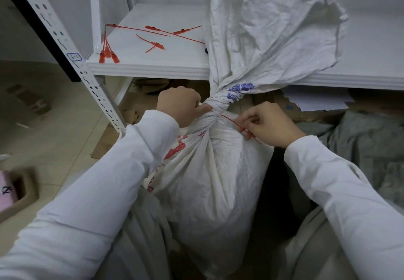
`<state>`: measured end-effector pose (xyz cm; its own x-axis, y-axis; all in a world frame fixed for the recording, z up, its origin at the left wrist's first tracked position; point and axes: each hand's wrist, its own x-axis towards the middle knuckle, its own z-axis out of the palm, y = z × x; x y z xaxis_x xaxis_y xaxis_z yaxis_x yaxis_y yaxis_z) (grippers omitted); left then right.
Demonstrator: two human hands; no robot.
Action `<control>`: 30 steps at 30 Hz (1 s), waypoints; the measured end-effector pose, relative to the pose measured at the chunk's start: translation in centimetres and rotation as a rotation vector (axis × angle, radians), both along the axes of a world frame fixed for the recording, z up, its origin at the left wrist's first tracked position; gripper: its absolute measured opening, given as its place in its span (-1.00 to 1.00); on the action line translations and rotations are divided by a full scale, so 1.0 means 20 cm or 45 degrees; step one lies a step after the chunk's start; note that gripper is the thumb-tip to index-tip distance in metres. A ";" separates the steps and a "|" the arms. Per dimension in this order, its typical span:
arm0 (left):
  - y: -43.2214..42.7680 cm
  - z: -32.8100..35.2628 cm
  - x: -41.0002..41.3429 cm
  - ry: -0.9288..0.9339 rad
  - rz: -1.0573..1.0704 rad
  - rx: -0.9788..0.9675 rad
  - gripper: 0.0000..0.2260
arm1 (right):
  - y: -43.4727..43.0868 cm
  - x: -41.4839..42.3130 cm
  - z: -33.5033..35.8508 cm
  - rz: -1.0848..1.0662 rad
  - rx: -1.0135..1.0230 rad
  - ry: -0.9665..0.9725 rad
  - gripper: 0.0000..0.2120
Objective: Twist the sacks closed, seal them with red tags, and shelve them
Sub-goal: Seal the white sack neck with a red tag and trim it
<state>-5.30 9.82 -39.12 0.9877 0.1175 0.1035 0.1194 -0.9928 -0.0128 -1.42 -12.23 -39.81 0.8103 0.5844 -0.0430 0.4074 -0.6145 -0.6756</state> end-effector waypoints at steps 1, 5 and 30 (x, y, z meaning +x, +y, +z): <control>0.00 0.00 0.00 0.001 0.007 -0.012 -0.52 | 0.00 0.00 0.00 0.012 0.030 0.016 -0.68; 0.00 0.00 0.00 0.005 0.026 -0.056 -0.52 | 0.00 -0.01 -0.01 0.040 0.143 -0.033 -0.74; -0.16 0.00 -0.02 0.180 0.077 -0.383 -0.86 | 0.21 -0.16 -0.12 -0.226 0.882 0.489 -0.91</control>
